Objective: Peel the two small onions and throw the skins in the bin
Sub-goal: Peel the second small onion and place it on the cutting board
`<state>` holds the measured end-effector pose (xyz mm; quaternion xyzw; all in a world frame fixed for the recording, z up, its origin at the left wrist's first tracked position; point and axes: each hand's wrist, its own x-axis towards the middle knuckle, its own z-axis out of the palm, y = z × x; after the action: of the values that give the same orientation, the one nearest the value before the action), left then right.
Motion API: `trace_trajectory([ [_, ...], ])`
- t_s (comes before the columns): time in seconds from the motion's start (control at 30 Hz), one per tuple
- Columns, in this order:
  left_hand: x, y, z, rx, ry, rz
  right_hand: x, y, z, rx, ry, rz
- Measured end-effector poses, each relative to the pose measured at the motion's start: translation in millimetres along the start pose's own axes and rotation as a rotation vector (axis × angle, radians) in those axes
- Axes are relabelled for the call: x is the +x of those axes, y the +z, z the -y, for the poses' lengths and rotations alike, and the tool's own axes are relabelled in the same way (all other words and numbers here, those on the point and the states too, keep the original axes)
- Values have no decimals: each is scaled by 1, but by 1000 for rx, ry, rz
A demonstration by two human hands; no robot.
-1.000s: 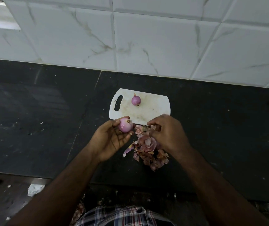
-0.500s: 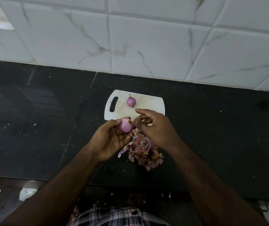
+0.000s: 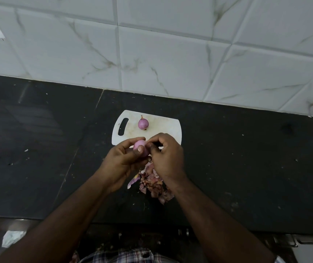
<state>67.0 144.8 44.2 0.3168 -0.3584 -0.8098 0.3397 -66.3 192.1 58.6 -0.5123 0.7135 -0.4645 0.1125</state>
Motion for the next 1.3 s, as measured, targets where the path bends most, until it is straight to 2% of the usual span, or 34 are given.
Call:
trace_trajectory([
  [0.1,-3,5,-3,42,48,5,-2,6,2,2,61,-36],
  [0.17,-5,6,-4,35,53,19,-1,9,3,41,233,12],
  [0.23,-6,7,-6,-8,43,51,3,7,2,196,480,39],
  [0.3,-7,6,-7,-33,33,68,3,-3,1,443,587,85],
  [0.37,-6,2,-8,-29,19,58,1,-17,0,474,450,176],
  [0.43,-4,-3,-8,-22,0,51,0,-29,1,331,275,256],
  [0.53,-3,-8,-7,-11,-14,57,4,-35,4,230,146,331],
  [0.6,-2,-8,-7,6,-16,72,6,-32,6,132,82,311],
  [0.73,-1,-8,-5,26,-6,95,9,-26,5,-13,88,239],
  [0.87,3,-7,-1,277,97,-25,-4,-12,3,-202,-5,234],
  [0.93,5,-10,3,393,142,-129,-11,-8,7,-142,-19,217],
  [1.03,4,-14,6,390,101,-167,-5,-16,2,45,167,181],
  [1.13,1,-13,5,349,64,-152,2,-24,-16,-76,214,257],
  [1.3,0,-8,4,358,58,-79,-4,-16,-27,355,269,416],
])
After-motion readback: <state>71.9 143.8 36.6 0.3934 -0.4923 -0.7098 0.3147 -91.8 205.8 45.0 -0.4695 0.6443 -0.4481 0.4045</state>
